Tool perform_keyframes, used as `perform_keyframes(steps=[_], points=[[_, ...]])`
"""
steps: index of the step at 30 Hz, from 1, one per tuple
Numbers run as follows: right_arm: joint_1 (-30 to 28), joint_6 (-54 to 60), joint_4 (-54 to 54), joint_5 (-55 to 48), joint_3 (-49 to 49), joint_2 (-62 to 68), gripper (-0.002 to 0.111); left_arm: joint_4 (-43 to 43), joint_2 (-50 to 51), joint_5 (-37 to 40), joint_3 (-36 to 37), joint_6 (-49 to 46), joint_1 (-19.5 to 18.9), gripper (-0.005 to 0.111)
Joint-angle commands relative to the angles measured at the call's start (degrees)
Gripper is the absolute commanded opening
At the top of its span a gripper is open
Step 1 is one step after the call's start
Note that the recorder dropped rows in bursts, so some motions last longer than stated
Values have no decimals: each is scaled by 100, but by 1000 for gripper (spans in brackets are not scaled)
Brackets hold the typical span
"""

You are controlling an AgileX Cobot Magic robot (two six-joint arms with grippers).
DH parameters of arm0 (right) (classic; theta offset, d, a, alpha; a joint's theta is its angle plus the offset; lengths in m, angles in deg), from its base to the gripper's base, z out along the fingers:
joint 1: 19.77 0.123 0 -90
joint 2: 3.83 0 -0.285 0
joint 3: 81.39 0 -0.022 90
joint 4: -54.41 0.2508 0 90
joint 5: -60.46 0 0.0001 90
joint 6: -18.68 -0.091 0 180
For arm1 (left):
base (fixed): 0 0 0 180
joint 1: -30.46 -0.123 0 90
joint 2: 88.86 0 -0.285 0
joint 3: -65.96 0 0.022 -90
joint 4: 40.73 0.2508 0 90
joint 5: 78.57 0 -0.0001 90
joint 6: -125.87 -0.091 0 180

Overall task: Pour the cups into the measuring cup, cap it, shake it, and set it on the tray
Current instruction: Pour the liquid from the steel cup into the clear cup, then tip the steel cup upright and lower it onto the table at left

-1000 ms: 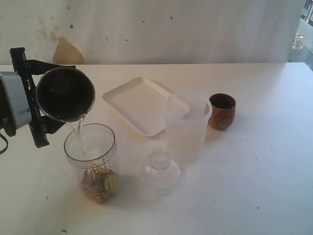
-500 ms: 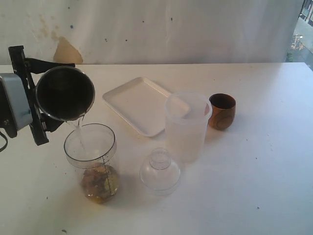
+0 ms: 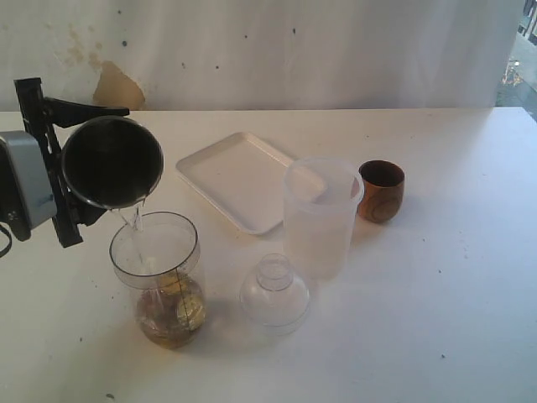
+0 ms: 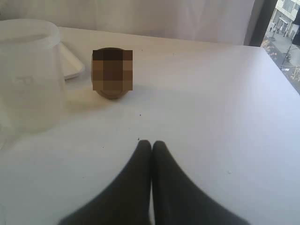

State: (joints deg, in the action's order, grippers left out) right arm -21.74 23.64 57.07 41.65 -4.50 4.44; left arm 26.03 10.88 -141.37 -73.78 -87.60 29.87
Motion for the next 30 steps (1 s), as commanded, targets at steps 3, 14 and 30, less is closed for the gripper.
perform_keyframes(steps=[3,14,30], points=[[21,-26,-12,42,33,-34,0,-247,-86,-310,-59,-4,19,0],[21,-26,-12,42,33,-34,0,-247,-86,-310,-59,-453,19,0],[21,-90,-12,42,33,-34,0,-325,-86,-310,-59,-563,19,0]])
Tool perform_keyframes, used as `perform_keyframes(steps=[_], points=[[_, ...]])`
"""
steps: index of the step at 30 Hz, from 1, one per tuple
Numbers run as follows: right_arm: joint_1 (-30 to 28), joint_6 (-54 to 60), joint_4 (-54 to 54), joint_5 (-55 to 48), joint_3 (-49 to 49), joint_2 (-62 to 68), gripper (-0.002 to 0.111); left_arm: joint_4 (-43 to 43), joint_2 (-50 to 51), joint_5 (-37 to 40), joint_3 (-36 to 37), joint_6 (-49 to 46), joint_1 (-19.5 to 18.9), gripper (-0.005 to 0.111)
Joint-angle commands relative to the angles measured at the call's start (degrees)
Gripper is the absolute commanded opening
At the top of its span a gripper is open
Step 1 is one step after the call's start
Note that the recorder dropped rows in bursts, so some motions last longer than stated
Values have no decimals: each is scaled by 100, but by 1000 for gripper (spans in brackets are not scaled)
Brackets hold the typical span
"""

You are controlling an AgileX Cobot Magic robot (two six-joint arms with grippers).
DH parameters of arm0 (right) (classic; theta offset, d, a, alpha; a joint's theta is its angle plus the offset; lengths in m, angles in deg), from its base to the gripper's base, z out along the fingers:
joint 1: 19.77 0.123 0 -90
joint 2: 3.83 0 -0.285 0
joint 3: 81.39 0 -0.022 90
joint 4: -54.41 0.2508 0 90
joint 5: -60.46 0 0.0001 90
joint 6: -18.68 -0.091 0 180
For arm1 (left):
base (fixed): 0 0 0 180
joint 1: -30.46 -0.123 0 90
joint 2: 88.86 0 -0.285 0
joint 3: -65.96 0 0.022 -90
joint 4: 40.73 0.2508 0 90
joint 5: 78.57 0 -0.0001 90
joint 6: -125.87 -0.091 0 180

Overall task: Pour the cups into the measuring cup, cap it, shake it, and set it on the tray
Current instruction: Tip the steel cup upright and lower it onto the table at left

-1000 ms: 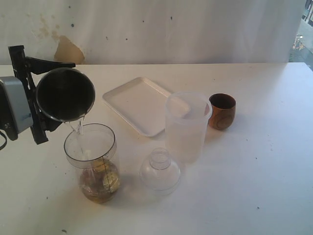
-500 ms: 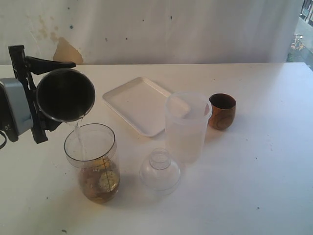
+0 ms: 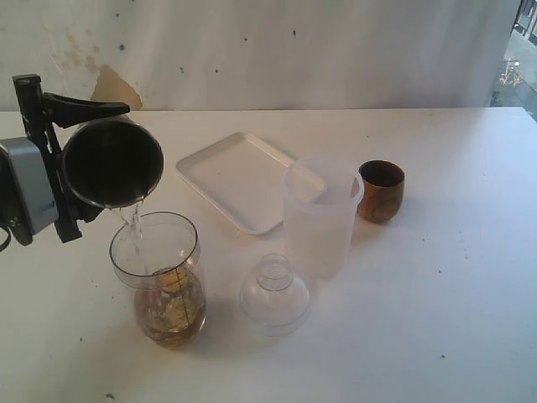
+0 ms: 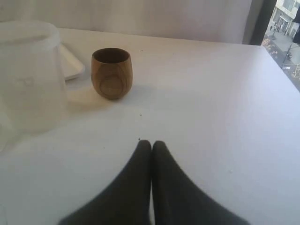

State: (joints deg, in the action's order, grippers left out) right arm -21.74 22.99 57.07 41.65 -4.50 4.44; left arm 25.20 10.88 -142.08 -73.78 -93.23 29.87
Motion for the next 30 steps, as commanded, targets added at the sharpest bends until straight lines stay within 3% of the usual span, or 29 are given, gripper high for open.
perform_keyframes(steps=[1,5,11,16,22,25,28,30], points=[[21,-24,-12,42,33,-34,0,-242,-86,-238,-59,13,19,0],[21,-24,-12,42,33,-34,0,-242,-86,-238,-59,723,19,0],[21,-24,-12,42,33,-34,0,-318,-76,178,-59,3471,19,0],[21,-24,-12,42,33,-34,0,-1589,72,604,-59,5889,19,0],[21,-24,-12,42,33,-34,0,-2853,98,1996,-59,5949,-5,0],[21,-24,-12,42,33,-34,0,-3553,457,1562,-59,5655,-47,0],[21,-24,-12,42,33,-34,0,-3592,1182,348,-84,5304,-47,0],[21,-24,-12,42,33,-34,0,-3621,1464,260,-162,5188,-47,0]])
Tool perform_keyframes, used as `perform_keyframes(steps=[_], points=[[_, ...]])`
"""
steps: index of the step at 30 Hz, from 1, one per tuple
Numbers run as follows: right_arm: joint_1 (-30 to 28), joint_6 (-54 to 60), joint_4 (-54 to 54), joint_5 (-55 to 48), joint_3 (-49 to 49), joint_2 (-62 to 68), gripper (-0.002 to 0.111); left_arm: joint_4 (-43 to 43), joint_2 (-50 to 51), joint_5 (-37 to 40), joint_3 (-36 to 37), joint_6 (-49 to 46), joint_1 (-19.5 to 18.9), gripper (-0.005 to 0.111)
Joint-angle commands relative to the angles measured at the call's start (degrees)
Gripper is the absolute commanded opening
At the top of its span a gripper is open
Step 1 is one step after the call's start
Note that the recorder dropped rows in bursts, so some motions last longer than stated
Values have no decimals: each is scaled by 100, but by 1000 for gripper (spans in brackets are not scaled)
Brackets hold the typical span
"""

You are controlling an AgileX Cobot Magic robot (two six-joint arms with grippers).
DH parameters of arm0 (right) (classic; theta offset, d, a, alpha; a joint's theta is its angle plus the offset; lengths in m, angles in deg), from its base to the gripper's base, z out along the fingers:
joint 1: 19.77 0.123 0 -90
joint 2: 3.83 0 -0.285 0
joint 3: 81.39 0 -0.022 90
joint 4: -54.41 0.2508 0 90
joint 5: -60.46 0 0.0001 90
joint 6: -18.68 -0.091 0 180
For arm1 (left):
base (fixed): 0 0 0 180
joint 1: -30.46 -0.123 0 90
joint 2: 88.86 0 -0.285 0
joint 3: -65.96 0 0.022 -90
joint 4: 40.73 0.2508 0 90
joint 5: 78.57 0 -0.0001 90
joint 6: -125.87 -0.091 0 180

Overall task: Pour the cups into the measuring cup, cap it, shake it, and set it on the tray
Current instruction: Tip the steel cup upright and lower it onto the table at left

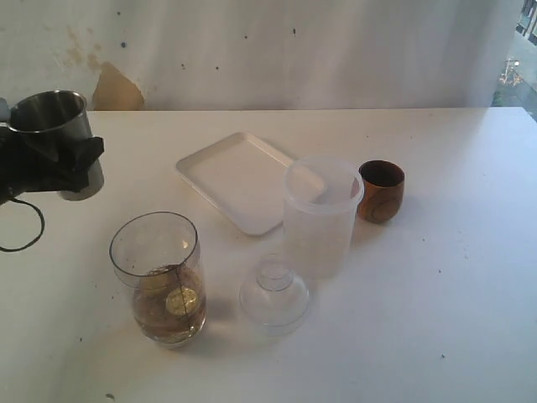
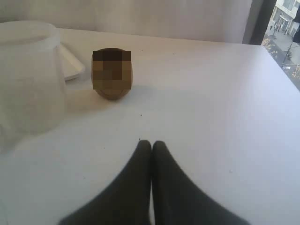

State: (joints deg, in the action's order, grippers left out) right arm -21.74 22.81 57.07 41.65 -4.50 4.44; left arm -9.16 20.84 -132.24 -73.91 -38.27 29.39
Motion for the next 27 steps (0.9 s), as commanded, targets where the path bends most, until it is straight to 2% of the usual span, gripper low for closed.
perform_keyframes(steps=[1,3,7,15,17,18,21,22,24,27], points=[[21,-6,-12,42,33,-34,0,-246,614,-724,-205,-309,0,0],[21,-6,-12,42,33,-34,0,-425,854,-730,-298,-406,0,0],[21,-6,-12,42,33,-34,0,-625,1340,-1225,-514,-431,0,0],[21,-6,-12,42,33,-34,0,-906,1976,-1134,-835,-673,0,3],[21,-6,-12,42,33,-34,0,-892,1986,-1185,-835,-693,0,17],[21,-6,-12,42,33,-34,0,-892,1999,-1271,-835,-693,0,31],[21,-6,-12,42,33,-34,0,-892,1999,-1284,-835,-693,0,55],[21,-6,-12,42,33,-34,0,-892,1999,-1284,-835,-693,0,67],[21,-6,-12,42,33,-34,0,-892,1999,-1284,-835,-693,0,81],[21,-6,-12,42,33,-34,0,-884,1999,-1284,-835,-693,0,91]])
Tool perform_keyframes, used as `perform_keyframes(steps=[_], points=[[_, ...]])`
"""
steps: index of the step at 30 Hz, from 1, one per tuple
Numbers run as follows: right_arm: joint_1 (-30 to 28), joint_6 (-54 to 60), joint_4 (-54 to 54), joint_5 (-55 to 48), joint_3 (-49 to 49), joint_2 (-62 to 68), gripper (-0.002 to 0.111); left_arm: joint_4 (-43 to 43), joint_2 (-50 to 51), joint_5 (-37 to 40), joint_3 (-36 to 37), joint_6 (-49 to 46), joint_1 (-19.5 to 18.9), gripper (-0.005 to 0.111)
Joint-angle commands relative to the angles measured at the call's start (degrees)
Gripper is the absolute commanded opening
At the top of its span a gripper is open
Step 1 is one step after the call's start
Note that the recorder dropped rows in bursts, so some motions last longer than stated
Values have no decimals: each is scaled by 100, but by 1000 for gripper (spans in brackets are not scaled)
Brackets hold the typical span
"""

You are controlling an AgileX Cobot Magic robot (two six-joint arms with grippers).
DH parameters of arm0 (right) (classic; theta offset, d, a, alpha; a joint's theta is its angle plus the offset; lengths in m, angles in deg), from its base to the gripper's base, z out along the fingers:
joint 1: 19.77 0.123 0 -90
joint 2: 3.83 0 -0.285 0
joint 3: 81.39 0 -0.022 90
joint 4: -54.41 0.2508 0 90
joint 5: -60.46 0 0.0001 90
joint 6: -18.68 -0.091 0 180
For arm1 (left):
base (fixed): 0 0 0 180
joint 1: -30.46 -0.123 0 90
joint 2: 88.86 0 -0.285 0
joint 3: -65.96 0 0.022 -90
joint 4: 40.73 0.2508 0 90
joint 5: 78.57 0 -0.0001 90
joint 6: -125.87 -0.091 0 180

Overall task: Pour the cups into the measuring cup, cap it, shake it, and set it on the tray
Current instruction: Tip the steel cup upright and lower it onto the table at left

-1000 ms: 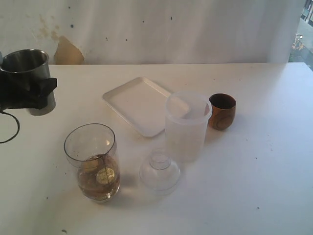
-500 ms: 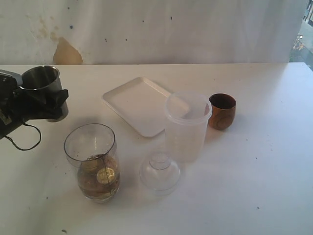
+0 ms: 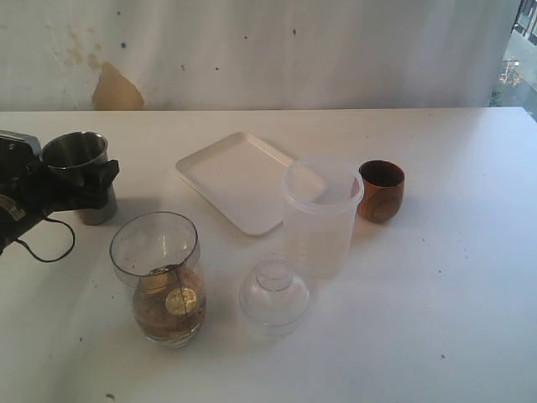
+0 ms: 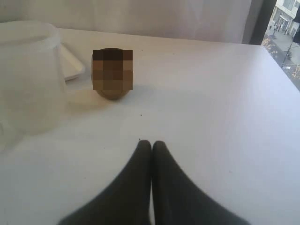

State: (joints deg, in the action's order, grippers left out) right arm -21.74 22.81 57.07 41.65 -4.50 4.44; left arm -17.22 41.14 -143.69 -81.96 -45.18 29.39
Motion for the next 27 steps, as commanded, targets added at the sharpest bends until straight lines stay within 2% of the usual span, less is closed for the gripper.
perform_keyframes(steps=[1,13,19,27], points=[[21,-6,-12,42,33,-34,0,-61,-32,-139,-30,-2,0,92],[21,-6,-12,42,33,-34,0,-79,-209,-127,109,26,0,93],[21,-6,-12,42,33,-34,0,-390,-610,-127,526,-30,0,93],[21,-6,-12,42,33,-34,0,-197,-1165,-139,1114,-47,0,93]])
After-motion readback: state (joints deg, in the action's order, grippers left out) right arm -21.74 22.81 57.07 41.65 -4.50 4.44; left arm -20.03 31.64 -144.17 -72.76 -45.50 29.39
